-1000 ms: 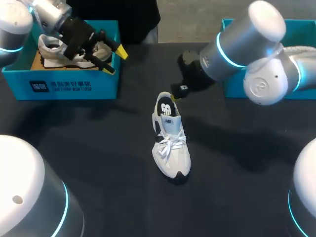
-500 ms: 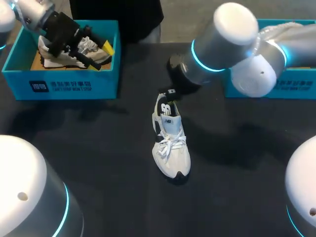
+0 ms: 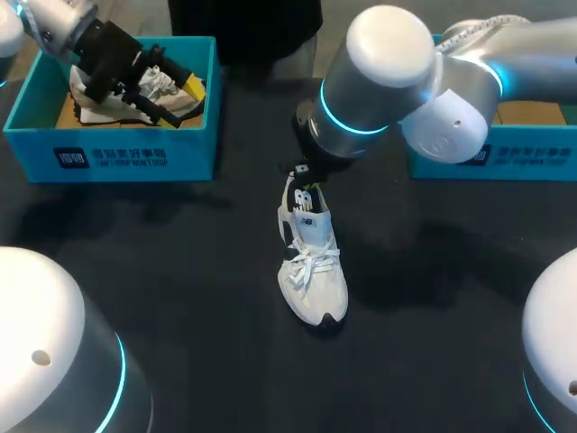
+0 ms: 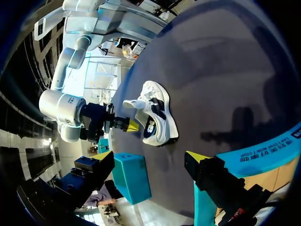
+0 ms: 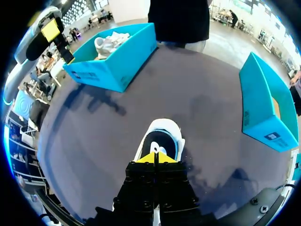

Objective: Take the shoe out of the shoebox, open the shoe tongue, remove and reinsert the insole, then place the shoe into the shoebox

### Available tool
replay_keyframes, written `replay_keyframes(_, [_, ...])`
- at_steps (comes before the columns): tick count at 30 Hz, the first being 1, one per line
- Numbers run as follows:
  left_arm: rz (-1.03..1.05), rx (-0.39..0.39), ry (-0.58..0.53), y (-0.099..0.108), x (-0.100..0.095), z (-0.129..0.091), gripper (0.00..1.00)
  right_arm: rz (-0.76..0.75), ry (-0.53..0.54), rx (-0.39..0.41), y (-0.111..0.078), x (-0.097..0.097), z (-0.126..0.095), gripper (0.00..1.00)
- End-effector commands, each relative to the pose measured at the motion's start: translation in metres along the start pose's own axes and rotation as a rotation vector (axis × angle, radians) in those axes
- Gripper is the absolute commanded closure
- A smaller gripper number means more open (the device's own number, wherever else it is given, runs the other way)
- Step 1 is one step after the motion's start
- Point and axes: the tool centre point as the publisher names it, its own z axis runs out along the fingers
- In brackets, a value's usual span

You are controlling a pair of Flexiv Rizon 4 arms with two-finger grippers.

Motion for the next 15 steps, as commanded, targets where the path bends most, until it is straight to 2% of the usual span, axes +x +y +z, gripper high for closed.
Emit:
replay_keyframes(1, [0.001,0.001,0.003,0.0,0.0,-0.001,0.0,0.052,-0.084,-0.034,0.0,0.01,0.006,1.0])
replay_keyframes(4, [0.001,0.001,0.003,0.0,0.0,-0.001,0.0,0.075,-0.09,-0.041,-0.001,0.013,0.015,1.0])
replay_keyframes(9, [0.001,0.001,0.003,0.0,0.0,-0.001,0.0,0.077,-0.085,-0.006,-0.007,0.018,0.032,1.0])
replay_keyframes(15, [0.001,0.001,0.003,0.0,0.0,-0.001,0.0,0.082,-0.082,0.01,-0.014,0.016,0.04,1.0])
